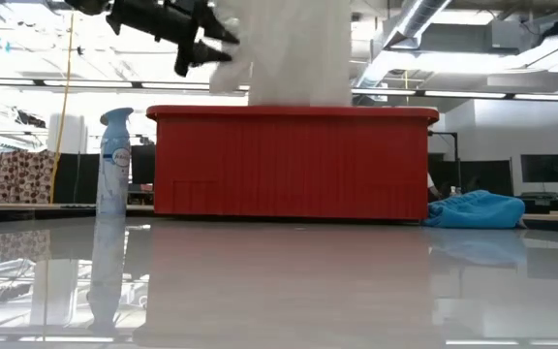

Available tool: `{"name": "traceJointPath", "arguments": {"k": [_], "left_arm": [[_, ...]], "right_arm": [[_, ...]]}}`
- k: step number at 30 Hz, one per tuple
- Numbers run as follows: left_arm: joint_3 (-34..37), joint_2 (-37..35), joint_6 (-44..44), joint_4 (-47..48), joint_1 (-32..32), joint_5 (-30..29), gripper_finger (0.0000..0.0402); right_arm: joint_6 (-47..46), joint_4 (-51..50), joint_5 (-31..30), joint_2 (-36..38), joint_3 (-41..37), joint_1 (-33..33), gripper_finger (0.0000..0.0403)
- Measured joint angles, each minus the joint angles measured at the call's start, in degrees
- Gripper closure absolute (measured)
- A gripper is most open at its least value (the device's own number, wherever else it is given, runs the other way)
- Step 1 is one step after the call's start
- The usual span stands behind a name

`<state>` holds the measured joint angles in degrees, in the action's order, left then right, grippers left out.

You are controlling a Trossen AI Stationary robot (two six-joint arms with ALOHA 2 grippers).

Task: Fold laundry
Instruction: Remove the white blouse from the red laundry bin

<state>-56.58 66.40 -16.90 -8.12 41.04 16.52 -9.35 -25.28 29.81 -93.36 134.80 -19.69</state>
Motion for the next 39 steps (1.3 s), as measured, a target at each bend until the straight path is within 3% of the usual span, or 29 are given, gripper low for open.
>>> {"name": "traceJointPath", "arguments": {"k": [3,7,12,19,24,31,35,39], "left_arm": [[-2.1,-0.78,-1.11,-0.24,-0.32,9.35,0.0205],[-4.79,-2.43,-4.16,0.0,-1.5,16.79,0.0205],[-7.58,-5.51,-6.4,1.42,-5.82,17.48,0.0205],[-9.0,-10.2,-3.65,1.27,-18.56,16.42,0.0205],[-9.0,-12.19,-0.08,1.79,-30.21,9.04,0.0205],[-9.0,-10.54,10.76,1.1,-47.6,-16.13,0.0205],[-8.98,-8.01,13.42,0.98,-54.0,-26.15,0.0205],[-8.98,-4.7,15.63,0.88,-60.31,-31.79,0.0205]], "right_arm": [[1.72,0.27,-2.52,0.92,0.0,7.08,0.0381],[4.12,-1.27,-12.69,1.37,0.0,14.69,0.0381],[5.77,-1.75,-21.46,0.86,-0.02,22.12,0.0381],[11.01,-0.87,-31.6,0.32,-0.07,31.47,0.0381],[11.44,2.69,-31.83,0.92,0.15,35.49,0.0381],[11.43,1.98,-32.58,3.46,-0.15,42.71,0.0381],[12.53,-3.41,-38.83,4.41,-0.14,44.93,0.0381],[8.87,-8.73,-43.63,3.68,-0.13,44.77,0.0381]]}}
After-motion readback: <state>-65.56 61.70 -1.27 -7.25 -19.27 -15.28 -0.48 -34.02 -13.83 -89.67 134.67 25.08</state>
